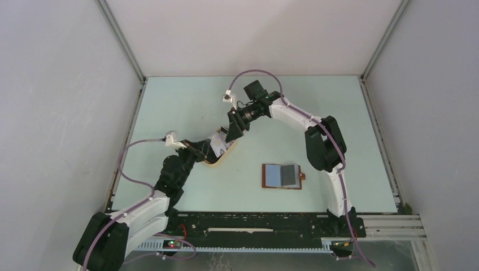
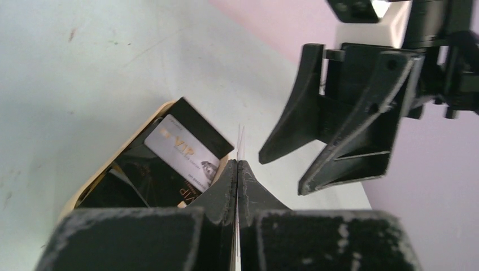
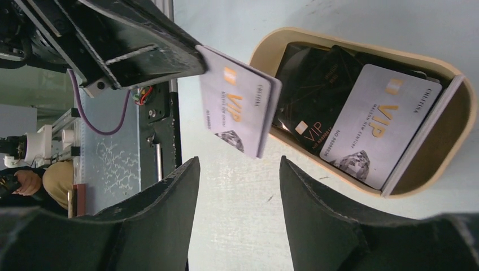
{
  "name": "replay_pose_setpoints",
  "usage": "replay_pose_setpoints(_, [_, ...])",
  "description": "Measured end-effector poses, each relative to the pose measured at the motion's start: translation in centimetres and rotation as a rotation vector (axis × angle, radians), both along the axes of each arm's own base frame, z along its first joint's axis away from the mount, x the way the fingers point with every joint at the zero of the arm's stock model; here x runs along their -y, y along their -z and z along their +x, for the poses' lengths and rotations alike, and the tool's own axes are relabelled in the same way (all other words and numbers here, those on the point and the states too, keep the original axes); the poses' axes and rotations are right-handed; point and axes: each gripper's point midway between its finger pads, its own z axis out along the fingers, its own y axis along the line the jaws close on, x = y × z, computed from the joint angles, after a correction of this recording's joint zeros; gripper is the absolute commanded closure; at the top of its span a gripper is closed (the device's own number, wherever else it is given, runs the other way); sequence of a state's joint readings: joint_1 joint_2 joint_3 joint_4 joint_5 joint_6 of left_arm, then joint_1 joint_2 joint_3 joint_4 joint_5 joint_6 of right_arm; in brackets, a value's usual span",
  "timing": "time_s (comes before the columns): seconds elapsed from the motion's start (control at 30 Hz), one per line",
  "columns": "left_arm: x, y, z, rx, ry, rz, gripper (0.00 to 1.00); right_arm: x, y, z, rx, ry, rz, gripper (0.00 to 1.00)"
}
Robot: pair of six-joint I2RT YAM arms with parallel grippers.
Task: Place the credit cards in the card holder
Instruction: Place the credit card at the center of the board.
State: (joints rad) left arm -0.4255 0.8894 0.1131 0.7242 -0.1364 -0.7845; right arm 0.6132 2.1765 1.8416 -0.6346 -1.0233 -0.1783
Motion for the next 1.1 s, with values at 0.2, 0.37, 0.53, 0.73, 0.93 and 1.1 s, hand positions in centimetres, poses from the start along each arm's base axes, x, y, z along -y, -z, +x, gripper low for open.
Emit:
replay_pose_setpoints(0.2, [1.0, -1.1, -0.3, 0.067, 0.081, -0.021, 1.00, 0.4, 0.1, 0.5, -0.006, 0.008, 0.012, 0.33])
replay_pose_setpoints(0.37, [2.2, -1.7, -0.5, 0.102, 0.155, -0.038, 1.00, 0.4, -0.1, 0.3, -0.024, 0.001, 0.033, 0.33])
replay_pose_setpoints(0.53, [3.1, -2.4, -0.8, 0.133, 0.210, -0.063, 1.00, 0.2, -0.2, -0.1, -0.058, -0.004, 0.047, 0.36])
replay_pose_setpoints(0.73, [3.9, -3.0, -1.0, 0.154, 0.251, -0.099, 1.00, 0.0, -1.0, -1.1, -0.114, -0.038, 0.092, 0.58])
replay_pose_setpoints(0.93, [4.0, -3.1, -1.0, 0.158, 0.259, -0.112, 0.93, 0.1, -2.1, -2.2, -0.166, -0.088, 0.144, 1.00])
replay_pose_setpoints(1.1, [3.9, -3.2, -1.0, 0.148, 0.272, -0.132, 0.52, 0.2, -2.6, -2.7, -0.194, -0.109, 0.164, 1.00])
